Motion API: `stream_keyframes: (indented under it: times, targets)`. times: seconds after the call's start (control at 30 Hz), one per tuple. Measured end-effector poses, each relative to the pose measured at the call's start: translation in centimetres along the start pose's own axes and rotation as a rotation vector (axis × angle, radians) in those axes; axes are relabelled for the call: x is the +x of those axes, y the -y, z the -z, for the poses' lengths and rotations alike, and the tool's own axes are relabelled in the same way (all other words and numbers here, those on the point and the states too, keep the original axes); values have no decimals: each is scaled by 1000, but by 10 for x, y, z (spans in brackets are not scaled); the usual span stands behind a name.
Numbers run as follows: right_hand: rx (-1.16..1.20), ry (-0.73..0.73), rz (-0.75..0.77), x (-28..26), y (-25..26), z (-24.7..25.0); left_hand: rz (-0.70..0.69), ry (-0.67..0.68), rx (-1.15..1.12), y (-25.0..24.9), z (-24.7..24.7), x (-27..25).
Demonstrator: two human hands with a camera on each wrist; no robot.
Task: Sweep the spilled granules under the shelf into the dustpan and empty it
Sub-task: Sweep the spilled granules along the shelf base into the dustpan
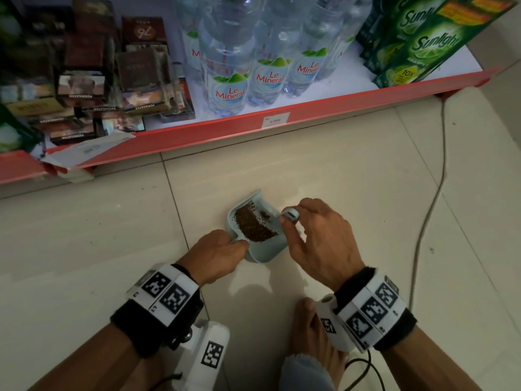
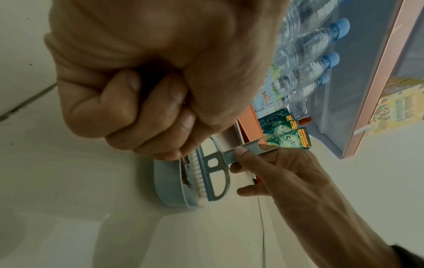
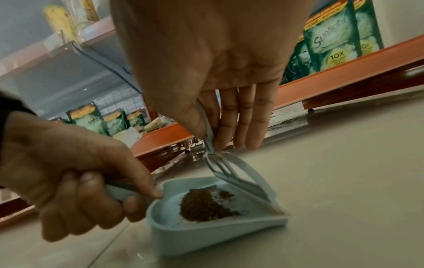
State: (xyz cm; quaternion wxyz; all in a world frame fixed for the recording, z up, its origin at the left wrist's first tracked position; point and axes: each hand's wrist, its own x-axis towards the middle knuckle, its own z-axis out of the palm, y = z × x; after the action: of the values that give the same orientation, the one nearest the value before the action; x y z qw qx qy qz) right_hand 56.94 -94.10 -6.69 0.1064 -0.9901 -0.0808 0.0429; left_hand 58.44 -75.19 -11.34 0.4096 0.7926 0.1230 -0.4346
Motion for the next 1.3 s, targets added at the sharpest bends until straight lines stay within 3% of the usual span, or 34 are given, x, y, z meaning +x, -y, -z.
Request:
stream_keyframes:
  times: [0.17,0.3,0.47,0.6,0.7,0.8,0.93,1.03,1.13,1.3]
  targets:
    - [115,-132,-24,4,1,15,-17,7,-12,-1,0,-3]
    - [72,-263,-126,13,-18,28,-34,-1,-21,1,1,-5]
    - [-29,-174,-139,15,-22,15,-30,-1,-36,2,0,-6]
    - [29,-43,-40,6,-9,1,-6,19,-49,3,1,-6]
    - [101,-116,-49,4,-8,4,-2,22,-58,4,1,-4]
    - [24,-211,-110,9,-15,11,-2,16,-68,5,1,-3]
    - [-74,-133,-110,9,-17,9,-9,25,-69,6,1,-3]
    - [45,-44,-36,3,-12,3,-4,20,-69,5,1,-3]
    - [179,-135,-86,6,-12,7,-5,14,-65,6,1,-3]
    - [11,-227,-166,15,-17,13,2,21,-66,7,1,-4]
